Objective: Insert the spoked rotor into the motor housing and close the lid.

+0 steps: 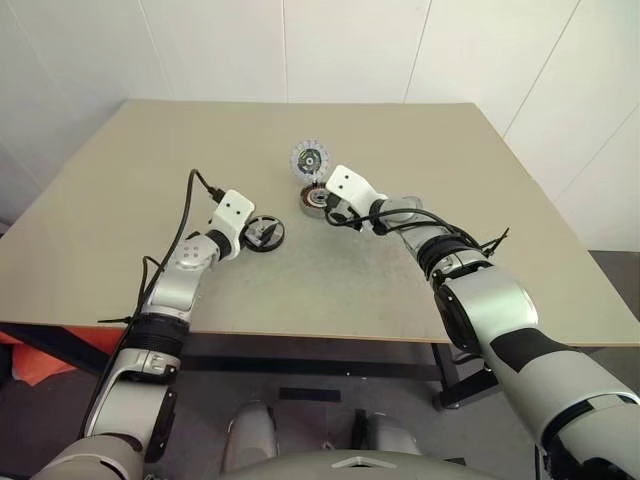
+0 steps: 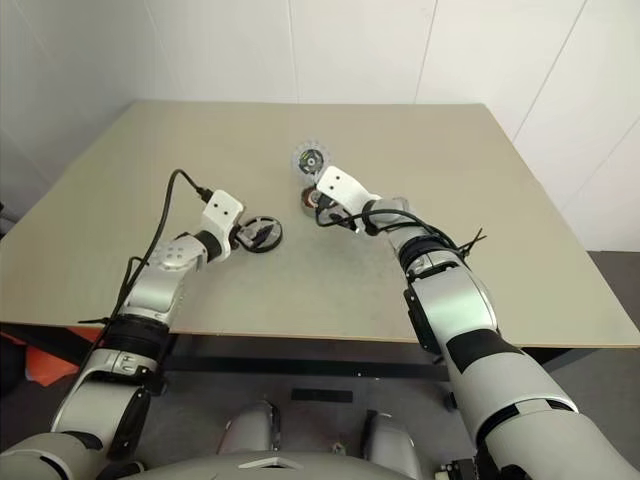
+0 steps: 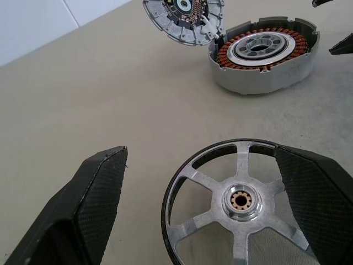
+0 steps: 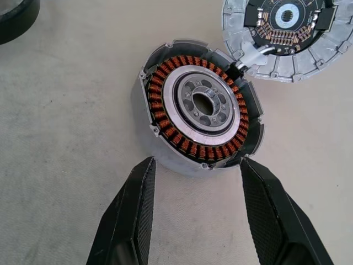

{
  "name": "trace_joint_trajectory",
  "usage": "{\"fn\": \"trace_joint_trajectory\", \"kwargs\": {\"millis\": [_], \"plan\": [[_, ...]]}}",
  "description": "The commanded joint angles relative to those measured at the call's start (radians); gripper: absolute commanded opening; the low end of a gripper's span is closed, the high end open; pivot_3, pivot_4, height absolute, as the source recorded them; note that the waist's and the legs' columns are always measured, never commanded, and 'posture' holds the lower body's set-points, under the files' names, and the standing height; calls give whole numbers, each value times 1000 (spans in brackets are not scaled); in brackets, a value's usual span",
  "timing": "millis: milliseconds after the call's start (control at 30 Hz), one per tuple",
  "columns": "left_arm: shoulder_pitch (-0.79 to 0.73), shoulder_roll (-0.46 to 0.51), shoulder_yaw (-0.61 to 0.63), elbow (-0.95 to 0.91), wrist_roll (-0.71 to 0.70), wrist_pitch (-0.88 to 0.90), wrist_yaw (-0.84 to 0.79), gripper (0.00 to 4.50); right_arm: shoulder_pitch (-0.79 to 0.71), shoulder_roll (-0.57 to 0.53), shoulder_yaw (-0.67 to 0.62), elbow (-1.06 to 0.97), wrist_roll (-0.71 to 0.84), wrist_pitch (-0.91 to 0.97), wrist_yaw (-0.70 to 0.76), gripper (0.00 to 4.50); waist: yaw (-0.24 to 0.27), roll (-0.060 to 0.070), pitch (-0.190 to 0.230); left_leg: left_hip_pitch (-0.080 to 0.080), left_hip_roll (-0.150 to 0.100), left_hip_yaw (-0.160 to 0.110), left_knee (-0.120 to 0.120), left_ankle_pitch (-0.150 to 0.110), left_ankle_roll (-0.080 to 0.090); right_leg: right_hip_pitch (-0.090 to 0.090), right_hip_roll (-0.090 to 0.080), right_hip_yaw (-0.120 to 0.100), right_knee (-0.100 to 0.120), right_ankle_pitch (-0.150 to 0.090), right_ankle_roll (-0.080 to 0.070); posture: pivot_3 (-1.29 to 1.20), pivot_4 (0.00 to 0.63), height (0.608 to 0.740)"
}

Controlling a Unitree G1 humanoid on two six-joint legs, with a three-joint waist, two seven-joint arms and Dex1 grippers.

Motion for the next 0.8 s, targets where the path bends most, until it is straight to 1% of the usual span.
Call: {"fn": "trace_joint_trajectory", "kwargs": {"millis": [33,500,600,700,800], "plan": [[-44,-2,-5,-6,-3,-22,-4,4500,-2,14,-37,-12,32,-12,-1,2689,0,0,0,0,0,0,0,0,0,0,0,0,0,0,0,0,0,740],[3,19,14,-72,-14,6,3,4500,7,44,-42,-9,23,-5,-50,2689,0,0,0,0,0,0,0,0,0,0,0,0,0,0,0,0,0,740],[-68,11,41,-76,-56,35,-10,4500,-12,35,-68,-18,50,-17,-62,2689,2,0,0,0,0,0,0,0,0,0,0,0,0,0,0,0,0,740],[-194,16,36,16,-53,6,-19,4500,-39,-1,-122,-40,103,-37,-33,2689,5,0,1,0,0,0,0,1,-1,0,0,0,1,0,0,0,0,740],[-311,14,-6,151,-12,-68,-40,4500,-59,-75,-184,-90,167,-100,-25,2689,7,2,1,0,-1,0,1,1,-1,1,-1,0,1,0,0,0,0,740]]}}
